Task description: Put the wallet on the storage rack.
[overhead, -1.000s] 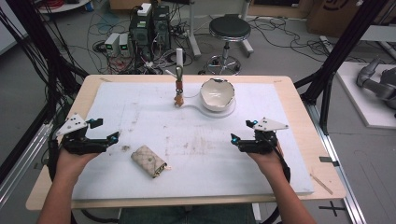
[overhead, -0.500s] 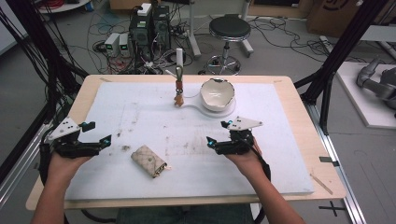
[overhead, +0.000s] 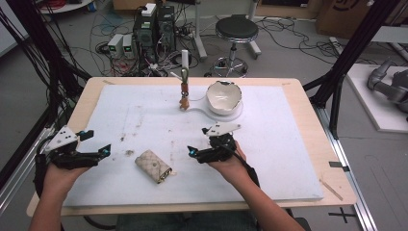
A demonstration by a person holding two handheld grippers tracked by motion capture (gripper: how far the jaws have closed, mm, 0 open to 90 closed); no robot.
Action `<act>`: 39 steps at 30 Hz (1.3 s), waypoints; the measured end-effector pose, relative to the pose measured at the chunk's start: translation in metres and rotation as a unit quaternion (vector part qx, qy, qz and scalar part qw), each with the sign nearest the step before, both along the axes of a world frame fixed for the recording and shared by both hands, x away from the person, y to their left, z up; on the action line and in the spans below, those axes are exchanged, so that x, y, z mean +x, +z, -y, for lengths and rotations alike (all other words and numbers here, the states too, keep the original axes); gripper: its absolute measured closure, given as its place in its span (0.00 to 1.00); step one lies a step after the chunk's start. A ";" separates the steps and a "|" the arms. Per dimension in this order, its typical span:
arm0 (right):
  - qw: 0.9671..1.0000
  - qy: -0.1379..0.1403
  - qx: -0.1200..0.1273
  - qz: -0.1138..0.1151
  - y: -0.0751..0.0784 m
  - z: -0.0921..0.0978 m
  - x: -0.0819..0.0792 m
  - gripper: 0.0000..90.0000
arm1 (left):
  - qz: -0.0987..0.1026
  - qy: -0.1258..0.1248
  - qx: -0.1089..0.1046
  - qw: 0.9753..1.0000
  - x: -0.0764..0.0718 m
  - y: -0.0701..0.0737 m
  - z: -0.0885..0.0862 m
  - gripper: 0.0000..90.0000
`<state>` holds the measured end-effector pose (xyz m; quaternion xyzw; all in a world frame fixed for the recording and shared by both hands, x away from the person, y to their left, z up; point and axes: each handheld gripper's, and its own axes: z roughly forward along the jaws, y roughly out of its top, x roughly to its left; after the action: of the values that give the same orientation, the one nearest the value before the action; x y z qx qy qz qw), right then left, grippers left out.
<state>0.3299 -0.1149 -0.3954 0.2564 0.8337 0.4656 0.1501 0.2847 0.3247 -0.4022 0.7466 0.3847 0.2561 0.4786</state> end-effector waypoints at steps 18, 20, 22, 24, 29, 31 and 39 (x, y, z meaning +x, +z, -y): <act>0.998 0.056 -0.024 -0.028 -0.014 -0.072 -0.015 0.20 | 0.000 0.002 -0.005 1.000 0.002 0.000 -0.003 0.16; 0.998 0.057 -0.027 -0.026 -0.017 -0.077 -0.016 0.20 | -0.001 0.002 -0.005 1.000 0.003 -0.001 -0.003 0.16; 0.997 0.061 -0.030 -0.031 -0.019 -0.083 -0.018 0.20 | -0.002 0.004 -0.005 1.000 0.003 -0.002 -0.004 0.16; 0.997 0.065 -0.034 -0.032 -0.022 -0.087 -0.019 0.20 | -0.003 0.005 -0.003 1.000 0.003 -0.002 -0.005 0.16; 0.996 0.067 -0.045 -0.047 -0.031 -0.099 -0.024 0.20 | -0.004 0.006 -0.003 1.000 0.003 -0.002 -0.005 0.16; 0.995 0.066 -0.050 -0.051 -0.035 -0.103 -0.025 0.20 | -0.005 0.005 -0.002 1.000 0.004 -0.003 -0.005 0.16; 0.993 0.062 -0.070 -0.070 -0.050 -0.118 -0.033 0.20 | -0.006 0.005 0.001 1.000 0.004 -0.004 -0.005 0.16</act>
<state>0.2972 0.0030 -0.4455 0.2250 0.8869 0.3953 0.0801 0.2890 0.3299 -0.4059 0.7467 0.3915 0.2545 0.4737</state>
